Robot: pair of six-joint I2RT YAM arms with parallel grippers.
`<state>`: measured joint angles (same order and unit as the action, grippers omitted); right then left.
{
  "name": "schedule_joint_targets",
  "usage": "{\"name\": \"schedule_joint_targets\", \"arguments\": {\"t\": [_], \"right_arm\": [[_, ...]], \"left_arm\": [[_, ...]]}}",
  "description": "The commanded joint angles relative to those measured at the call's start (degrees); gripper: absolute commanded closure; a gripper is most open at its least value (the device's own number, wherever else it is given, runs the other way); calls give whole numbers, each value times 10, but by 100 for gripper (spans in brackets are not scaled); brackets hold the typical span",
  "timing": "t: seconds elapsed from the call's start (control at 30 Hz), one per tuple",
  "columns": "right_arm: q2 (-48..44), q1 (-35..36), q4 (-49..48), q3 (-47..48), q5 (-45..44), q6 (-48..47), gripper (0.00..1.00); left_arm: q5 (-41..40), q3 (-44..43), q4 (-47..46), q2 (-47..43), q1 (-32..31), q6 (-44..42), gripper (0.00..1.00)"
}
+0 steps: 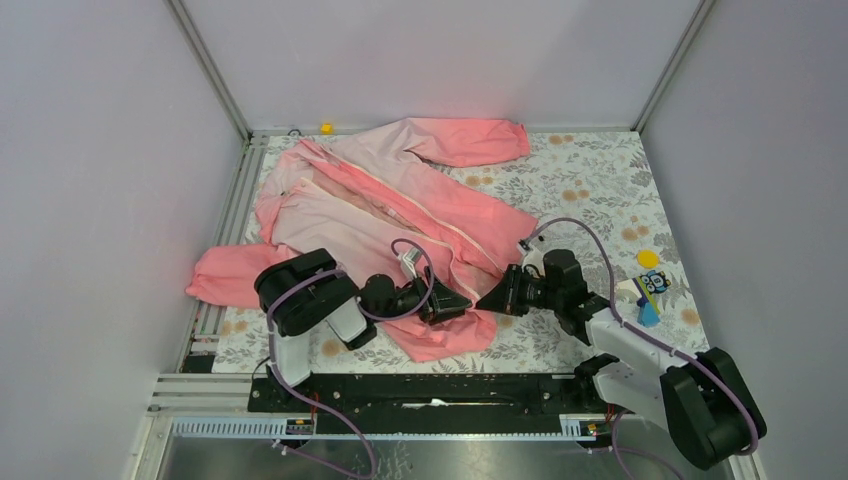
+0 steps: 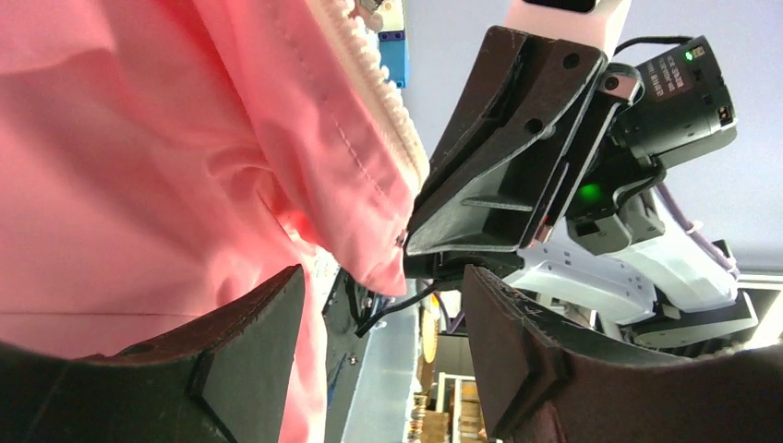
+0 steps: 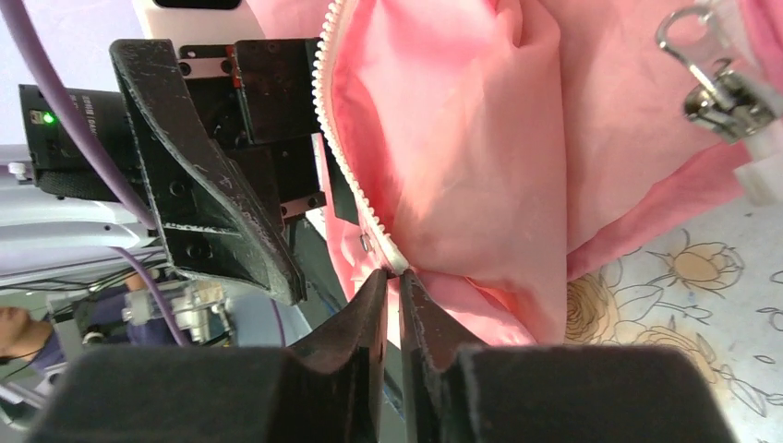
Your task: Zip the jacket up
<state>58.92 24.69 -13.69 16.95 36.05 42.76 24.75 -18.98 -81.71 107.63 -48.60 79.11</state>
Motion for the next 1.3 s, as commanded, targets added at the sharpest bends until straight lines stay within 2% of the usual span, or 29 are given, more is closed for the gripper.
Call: {"name": "schedule_joint_targets", "arguments": {"t": [0.0, 0.33, 0.53, 0.6, 0.73, 0.77, 0.8, 0.97, 1.1, 1.27], "right_arm": [[16, -1, -102, -15, 44, 28, 88], [7, -2, -141, -45, 34, 55, 97], [11, -2, -124, -38, 37, 51, 98], [-2, -2, -86, -26, 22, 37, 91], [-25, -4, 99, 44, -88, -32, 46], [-26, -9, 141, 63, -119, -36, 38], [-25, -23, 170, 80, -132, -36, 34], [7, -149, 186, 101, -74, -10, 33], [63, -234, 185, 93, -61, 60, 33], [115, -243, 168, 74, -61, 160, 34]], "left_arm": [[-59, -11, -91, 26, -24, 62, 36], [-134, -7, -97, 32, -38, 81, 52], [-146, -12, -98, 42, -39, 74, 74], [-142, -11, -99, 47, -40, 70, 83], [-138, 4, -96, 39, -40, 37, 99], [-141, 13, -95, 35, -40, 26, 100], [-143, 21, -93, 30, -40, 16, 100], [-123, 23, -44, 6, -40, -35, 100], [-116, 7, 16, -21, -45, -63, 100], [-110, -6, 59, -37, -47, -82, 100]]}}
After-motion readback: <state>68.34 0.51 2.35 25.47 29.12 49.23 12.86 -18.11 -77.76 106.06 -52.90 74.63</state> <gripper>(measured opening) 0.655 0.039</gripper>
